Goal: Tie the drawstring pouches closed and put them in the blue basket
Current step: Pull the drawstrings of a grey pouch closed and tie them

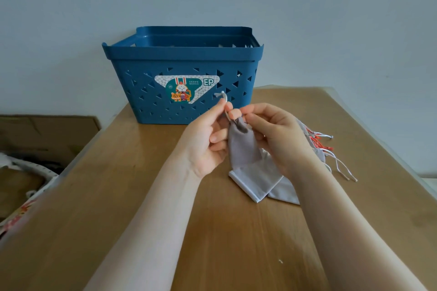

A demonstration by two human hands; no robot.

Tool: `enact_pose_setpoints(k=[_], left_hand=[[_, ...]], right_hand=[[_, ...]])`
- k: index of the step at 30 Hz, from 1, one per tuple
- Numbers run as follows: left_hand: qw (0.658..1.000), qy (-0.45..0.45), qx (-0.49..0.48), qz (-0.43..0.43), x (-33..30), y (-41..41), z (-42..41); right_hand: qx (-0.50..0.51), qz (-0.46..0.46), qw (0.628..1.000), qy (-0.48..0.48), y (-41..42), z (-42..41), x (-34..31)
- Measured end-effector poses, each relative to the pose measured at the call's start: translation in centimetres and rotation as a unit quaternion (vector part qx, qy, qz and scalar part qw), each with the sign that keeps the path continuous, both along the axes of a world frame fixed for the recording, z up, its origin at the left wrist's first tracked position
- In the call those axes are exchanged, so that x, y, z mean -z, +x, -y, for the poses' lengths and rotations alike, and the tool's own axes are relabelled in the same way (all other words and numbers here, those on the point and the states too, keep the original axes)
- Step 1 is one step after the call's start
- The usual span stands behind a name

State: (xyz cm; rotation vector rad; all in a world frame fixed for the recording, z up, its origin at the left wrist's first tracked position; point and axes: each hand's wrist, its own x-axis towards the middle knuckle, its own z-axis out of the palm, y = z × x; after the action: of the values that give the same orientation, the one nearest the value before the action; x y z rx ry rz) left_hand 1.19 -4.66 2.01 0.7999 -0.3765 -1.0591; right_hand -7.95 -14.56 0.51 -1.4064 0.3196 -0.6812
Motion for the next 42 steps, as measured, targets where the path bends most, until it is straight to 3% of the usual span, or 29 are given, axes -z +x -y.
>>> enact_pose_setpoints(k=[5,8,10,12,15,19,26,32,39,42], left_hand=[[0.991,0.056,-0.052,0.108,0.1,0.8,-0.5],[0.941,0.165,-0.118,0.272,0.6,0.7,-0.3],[0.916,0.187,-0.135,0.329,1.0,0.2,0.1],[0.901,0.191,-0.136,0.365,1.1,-0.4,0.4],[0.872,0.191,-0.131,0.432,1.3,-1.1,0.8],[0.843,0.178,-0.116,0.493,1.3,-1.7,1.0],[0.865,0.16,-0.085,0.468,1.3,-1.0,0.7],[0.893,0.159,-0.119,0.404,0.9,-0.8,0.6],[0.884,0.186,-0.13,0.408,1.0,-0.7,0.6],[0.922,0.194,-0.115,0.314,1.0,-0.4,0.4]], right_hand=[[0.084,0.002,0.996,-0.039,-0.5,0.3,-0.5],[0.119,-0.013,0.971,-0.206,-0.7,0.4,-0.6],[0.13,-0.024,0.936,-0.325,-0.4,0.1,-0.3],[0.163,-0.03,0.909,-0.382,-0.1,0.0,0.2],[0.195,-0.045,0.905,-0.376,0.2,0.0,0.8],[0.158,-0.032,0.921,-0.355,0.2,0.2,1.0],[0.075,-0.035,0.944,-0.319,-0.4,0.2,0.3],[0.135,-0.085,0.933,-0.321,-0.8,1.1,0.0],[0.096,-0.066,0.947,-0.298,-1.4,1.0,-0.7],[0.018,-0.066,0.956,-0.286,-1.5,0.5,-0.8]])
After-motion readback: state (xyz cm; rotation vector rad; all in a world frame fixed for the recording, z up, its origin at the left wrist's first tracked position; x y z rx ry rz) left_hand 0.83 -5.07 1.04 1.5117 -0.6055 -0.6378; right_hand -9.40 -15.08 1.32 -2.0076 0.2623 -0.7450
